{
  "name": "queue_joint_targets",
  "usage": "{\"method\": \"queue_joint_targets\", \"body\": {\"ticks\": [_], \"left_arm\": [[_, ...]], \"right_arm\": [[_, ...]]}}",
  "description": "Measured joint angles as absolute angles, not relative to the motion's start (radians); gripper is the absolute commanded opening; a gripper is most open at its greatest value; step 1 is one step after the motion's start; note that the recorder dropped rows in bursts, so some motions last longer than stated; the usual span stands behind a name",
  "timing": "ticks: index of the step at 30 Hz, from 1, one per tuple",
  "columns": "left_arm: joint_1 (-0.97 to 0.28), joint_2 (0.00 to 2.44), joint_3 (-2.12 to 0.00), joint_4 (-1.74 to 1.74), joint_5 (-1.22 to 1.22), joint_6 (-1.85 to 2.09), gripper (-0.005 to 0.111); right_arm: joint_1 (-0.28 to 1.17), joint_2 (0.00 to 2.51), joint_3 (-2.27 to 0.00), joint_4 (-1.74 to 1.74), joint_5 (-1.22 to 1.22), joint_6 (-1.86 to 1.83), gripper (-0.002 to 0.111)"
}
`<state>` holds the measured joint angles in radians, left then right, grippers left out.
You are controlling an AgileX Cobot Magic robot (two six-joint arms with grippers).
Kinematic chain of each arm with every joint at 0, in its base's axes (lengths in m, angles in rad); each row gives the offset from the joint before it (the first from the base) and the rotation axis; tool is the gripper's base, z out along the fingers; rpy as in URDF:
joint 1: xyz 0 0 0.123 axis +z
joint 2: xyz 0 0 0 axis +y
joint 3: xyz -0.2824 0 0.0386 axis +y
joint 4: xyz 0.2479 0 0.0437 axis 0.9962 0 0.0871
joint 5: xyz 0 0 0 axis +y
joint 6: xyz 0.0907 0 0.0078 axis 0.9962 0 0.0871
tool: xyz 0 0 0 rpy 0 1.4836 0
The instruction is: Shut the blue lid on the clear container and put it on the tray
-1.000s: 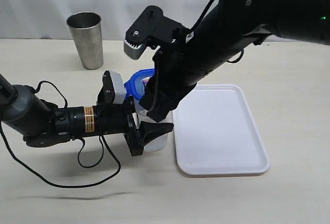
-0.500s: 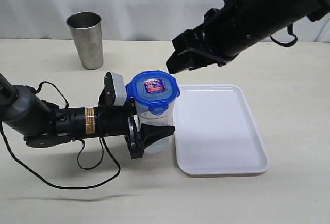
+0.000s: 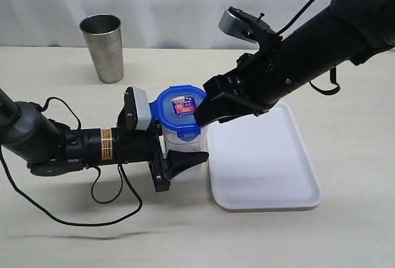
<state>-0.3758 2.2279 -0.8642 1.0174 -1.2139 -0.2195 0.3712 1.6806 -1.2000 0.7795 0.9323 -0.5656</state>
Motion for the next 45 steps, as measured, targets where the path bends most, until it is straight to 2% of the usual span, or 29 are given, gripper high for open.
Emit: {"method": "queue_joint_targets", "body": {"ticks": [11, 19, 22, 26, 30, 42, 45], "left_arm": [[-0.376, 2.228, -0.864, 1.011, -1.212, -0.185, 0.000], [-0.383, 2.228, -0.864, 0.993, -1.210, 0.100, 0.000], [-0.383, 2.228, -0.864, 0.991, -1.200, 0.256, 0.000], [-0.383, 2.228, -0.864, 0.991, -1.189, 0.369, 0.000], [-0.383, 2.228, -0.864, 0.991, -1.187, 0.371, 0.000], [-0.383, 2.228, -0.864, 0.986, -1.180, 0.394, 0.000], [-0.383, 2.228, -0.864, 0.976, -1.177, 0.399, 0.000]], "right_arm": [[0.362, 1.683, -1.199, 0.790, 0.924, -0.646, 0.049], [0.347, 1.562, -1.281, 0.789, 0.949, -0.843, 0.049], [0.398, 1.522, -1.281, 0.681, 0.911, -0.850, 0.049], [0.566, 1.548, -1.282, 0.231, 0.823, -0.784, 0.049], [0.672, 1.575, -1.282, 0.182, 0.821, -0.974, 0.049], [0.678, 1.679, -1.282, 0.098, 0.754, -1.005, 0.049], [0.678, 1.690, -1.286, 0.093, 0.758, -0.997, 0.044]]}}
